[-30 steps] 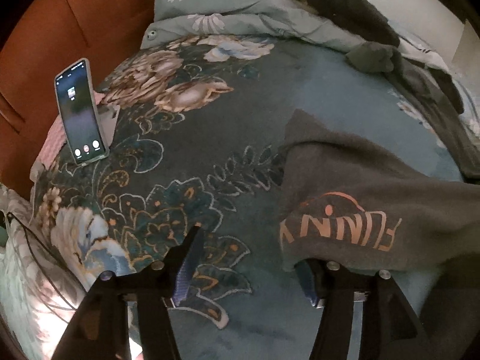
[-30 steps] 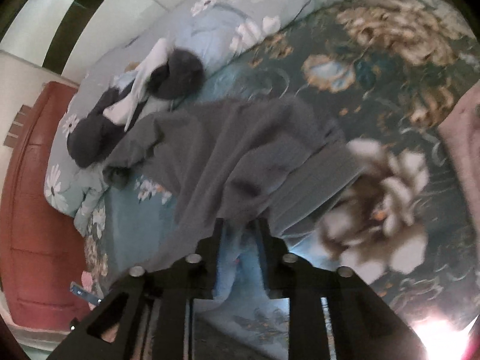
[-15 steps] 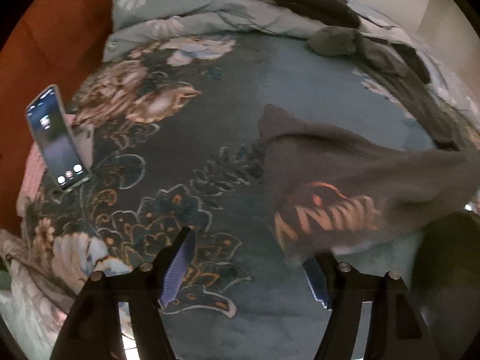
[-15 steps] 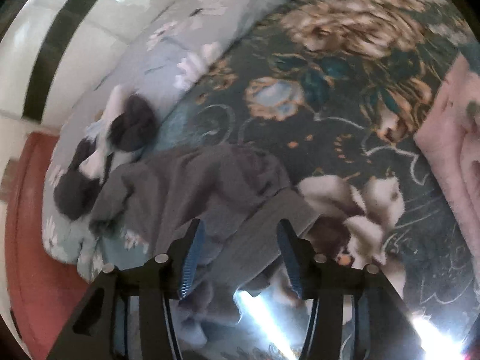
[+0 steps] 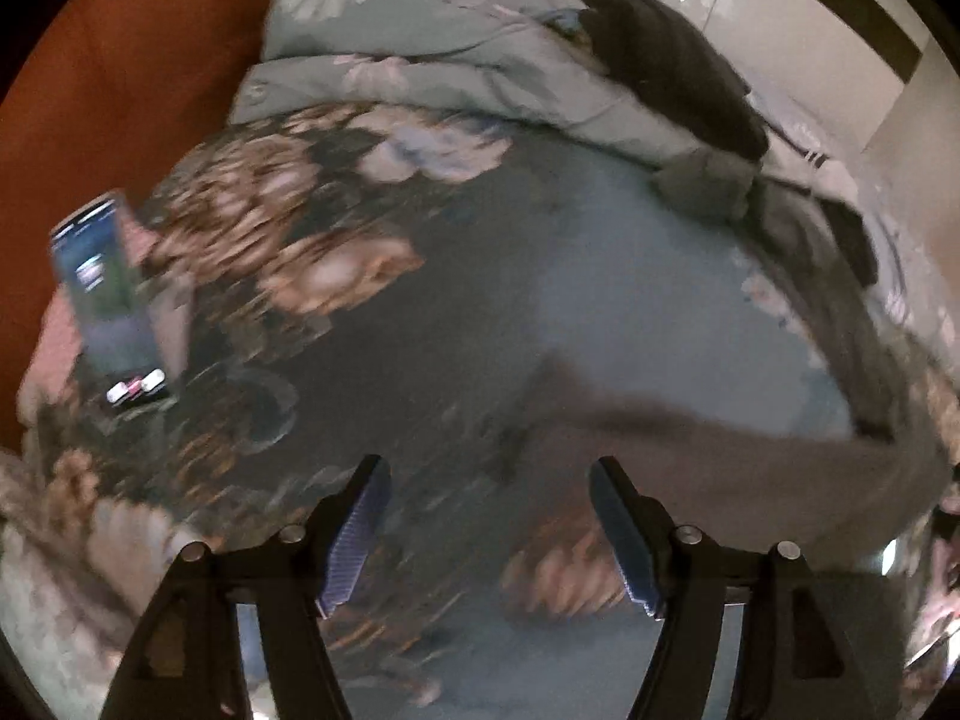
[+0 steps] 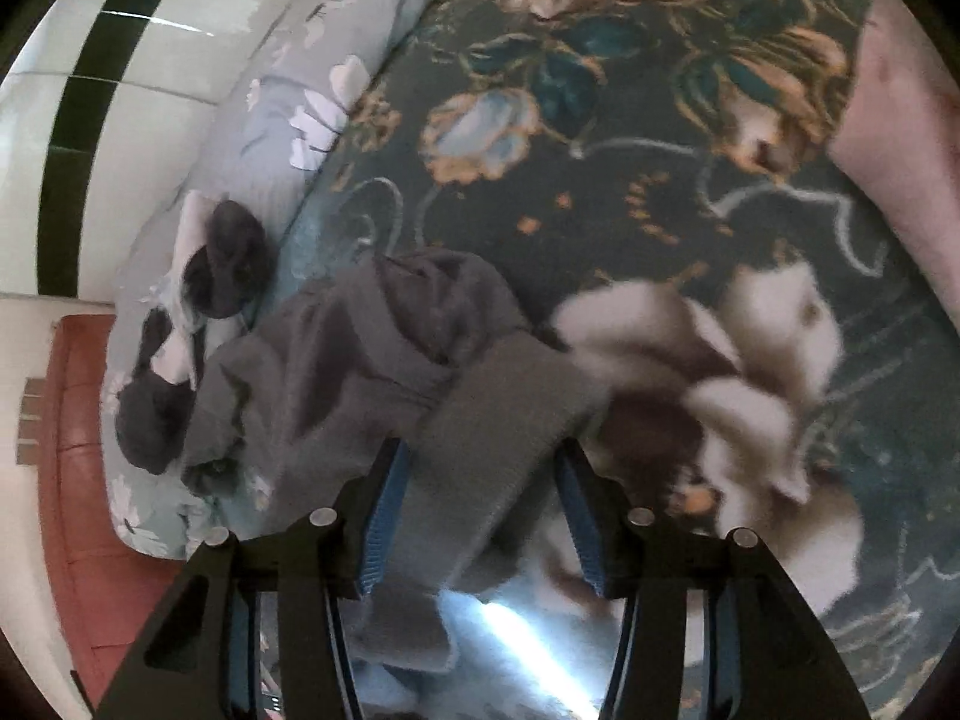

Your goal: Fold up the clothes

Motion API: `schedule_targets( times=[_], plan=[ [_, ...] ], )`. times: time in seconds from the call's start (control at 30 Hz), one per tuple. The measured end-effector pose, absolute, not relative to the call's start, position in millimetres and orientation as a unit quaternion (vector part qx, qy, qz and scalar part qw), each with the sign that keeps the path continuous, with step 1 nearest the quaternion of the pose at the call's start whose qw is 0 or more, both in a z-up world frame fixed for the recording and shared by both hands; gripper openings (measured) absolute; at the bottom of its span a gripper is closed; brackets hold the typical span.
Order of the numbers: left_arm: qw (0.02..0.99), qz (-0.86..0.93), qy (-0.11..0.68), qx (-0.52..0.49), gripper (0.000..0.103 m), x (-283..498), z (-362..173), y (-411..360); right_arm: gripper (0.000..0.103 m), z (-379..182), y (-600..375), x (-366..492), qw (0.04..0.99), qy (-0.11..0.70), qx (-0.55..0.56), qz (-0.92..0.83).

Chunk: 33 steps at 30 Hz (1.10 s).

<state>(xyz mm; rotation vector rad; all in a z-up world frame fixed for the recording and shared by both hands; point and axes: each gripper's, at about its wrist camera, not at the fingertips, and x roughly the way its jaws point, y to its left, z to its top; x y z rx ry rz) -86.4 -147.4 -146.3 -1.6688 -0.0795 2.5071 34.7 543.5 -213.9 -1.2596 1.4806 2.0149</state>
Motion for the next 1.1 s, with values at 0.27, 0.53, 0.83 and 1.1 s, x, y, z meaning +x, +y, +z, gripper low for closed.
schedule_targets(
  times=[0.27,0.53,0.83,1.1],
  plan=[
    [0.111,0.815,-0.068,-0.564,0.073,-175,-157,-80,0.016,-204,566,16,0.2,0.558,-0.392,0.704],
    [0.112,0.758,-0.266,-0.585,0.073,-276,-199,-53,0.006,-210,566,-10,0.189,0.508,-0.434,0.72],
    [0.079,0.678,-0.422,-0.597,0.073,-337,-253,-18,0.007,-216,566,-19,0.19,0.501,-0.453,0.712],
    [0.084,0.685,-0.456,-0.562,0.056,-340,-256,0,0.008,-218,564,-27,0.188,0.493,-0.459,0.715]
  ],
)
